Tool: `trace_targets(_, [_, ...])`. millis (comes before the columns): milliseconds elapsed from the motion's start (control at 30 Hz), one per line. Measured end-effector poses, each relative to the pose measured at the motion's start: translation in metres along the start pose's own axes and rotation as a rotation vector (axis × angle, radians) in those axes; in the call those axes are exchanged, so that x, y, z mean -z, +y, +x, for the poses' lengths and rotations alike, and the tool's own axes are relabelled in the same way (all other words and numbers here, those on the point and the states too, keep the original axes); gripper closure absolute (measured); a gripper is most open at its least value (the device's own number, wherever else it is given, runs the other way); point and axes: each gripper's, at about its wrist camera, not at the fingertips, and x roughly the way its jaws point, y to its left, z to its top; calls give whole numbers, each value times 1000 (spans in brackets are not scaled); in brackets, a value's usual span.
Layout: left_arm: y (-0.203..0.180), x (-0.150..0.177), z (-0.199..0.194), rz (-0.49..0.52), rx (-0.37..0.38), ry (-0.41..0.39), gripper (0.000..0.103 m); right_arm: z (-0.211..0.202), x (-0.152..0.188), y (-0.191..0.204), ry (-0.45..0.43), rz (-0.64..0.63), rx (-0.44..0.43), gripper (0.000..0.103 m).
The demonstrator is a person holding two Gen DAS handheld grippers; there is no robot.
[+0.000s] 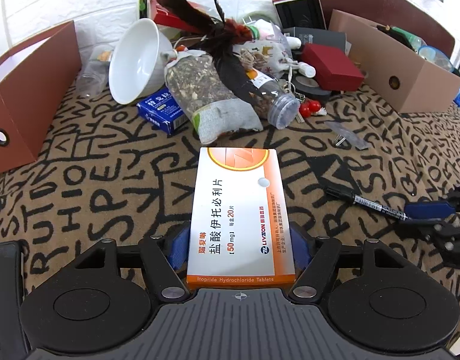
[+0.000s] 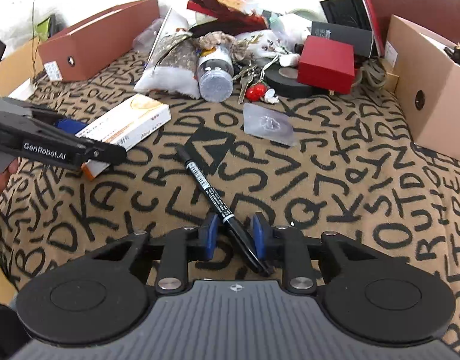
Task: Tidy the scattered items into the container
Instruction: 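Grasp the black marker with right tool while left tool holds medicine box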
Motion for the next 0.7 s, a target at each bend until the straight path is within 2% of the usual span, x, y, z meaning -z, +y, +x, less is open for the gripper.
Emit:
trace_targets(33, [-1,0,1,-1,-5,-3,23,-1,1,2,5,-16,-12,75])
trace_targets(200, [-4,-7,9,-1,-20,-15,24,5,-1,6,-11,-23,-8,74])
trace_targets(267, [-4,-9,9,-9,-24,-18,35,8,-4,6,-15,-19,-10,74])
trace_targets(300, [-3,-9,7,-11,-14,-17,35,9,-6,6,-11,-22,-12,74])
trace_targets(367, [-3,-7,4,-4,13,-13,35,6,-6,9,7,-47,-30,83])
trace_targets(433, [-6,-4,3,25,17,-11,35,2,-4,13,25,-77,-65,85])
trace_targets(467, [-8,-4,4,36,12,-10,34,2,-3,15,29,-90,-69,85])
trace_targets(500, [-9,-4,6,44,8,-10,26,2,-3,17,27,-103,-62,85])
trace_targets(700, [-10,-11,15,19,-26,-17,17,12,-11,22,7,-103,-36,85])
